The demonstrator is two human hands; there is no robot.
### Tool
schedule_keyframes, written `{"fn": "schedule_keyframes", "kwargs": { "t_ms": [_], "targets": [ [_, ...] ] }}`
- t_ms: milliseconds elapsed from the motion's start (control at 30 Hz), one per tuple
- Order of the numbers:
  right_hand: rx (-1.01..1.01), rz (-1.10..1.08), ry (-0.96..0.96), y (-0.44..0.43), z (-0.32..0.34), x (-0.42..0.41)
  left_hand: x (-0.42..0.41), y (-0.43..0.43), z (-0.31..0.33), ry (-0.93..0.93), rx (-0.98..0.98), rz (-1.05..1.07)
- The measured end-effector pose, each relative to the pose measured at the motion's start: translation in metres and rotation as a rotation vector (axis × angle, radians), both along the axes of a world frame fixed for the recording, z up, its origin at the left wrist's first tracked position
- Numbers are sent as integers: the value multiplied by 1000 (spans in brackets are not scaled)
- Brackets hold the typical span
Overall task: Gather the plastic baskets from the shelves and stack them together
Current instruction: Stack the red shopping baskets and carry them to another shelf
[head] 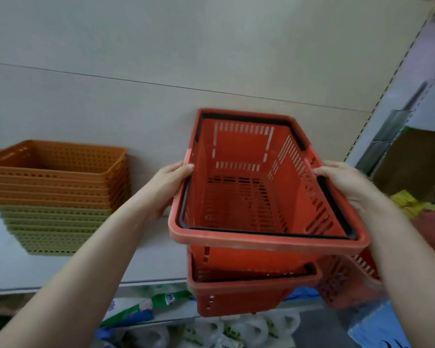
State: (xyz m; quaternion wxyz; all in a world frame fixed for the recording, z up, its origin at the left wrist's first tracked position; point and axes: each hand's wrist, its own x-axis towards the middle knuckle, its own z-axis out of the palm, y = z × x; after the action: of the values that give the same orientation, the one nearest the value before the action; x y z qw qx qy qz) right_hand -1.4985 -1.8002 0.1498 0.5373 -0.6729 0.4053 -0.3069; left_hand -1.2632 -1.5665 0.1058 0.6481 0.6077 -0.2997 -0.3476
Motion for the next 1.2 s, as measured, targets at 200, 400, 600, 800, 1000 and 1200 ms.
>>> {"fn": "schedule_keyframes", "kwargs": {
  "t_ms": [200,400,600,800,1000,1200],
  "targets": [
    [-160,83,287,-36,-79,14,-23,-8,-60,-152,284,218],
    [-323,162,597,-45,-147,21,-32,-19,-100,-354,512,190],
    [-338,195,738,-60,-162,29,-33,-34,-109,-472,644,292],
    [-311,235,810,-59,-150,30,-33,-36,-102,-681,721,300],
    [-488,174,572,-60,-129,-13,-38,-43,-88,-1019,776,228],
    [-782,-14,444,-131,-112,-89,-86,-117,-56,-1166,568,198]
  ]
}}
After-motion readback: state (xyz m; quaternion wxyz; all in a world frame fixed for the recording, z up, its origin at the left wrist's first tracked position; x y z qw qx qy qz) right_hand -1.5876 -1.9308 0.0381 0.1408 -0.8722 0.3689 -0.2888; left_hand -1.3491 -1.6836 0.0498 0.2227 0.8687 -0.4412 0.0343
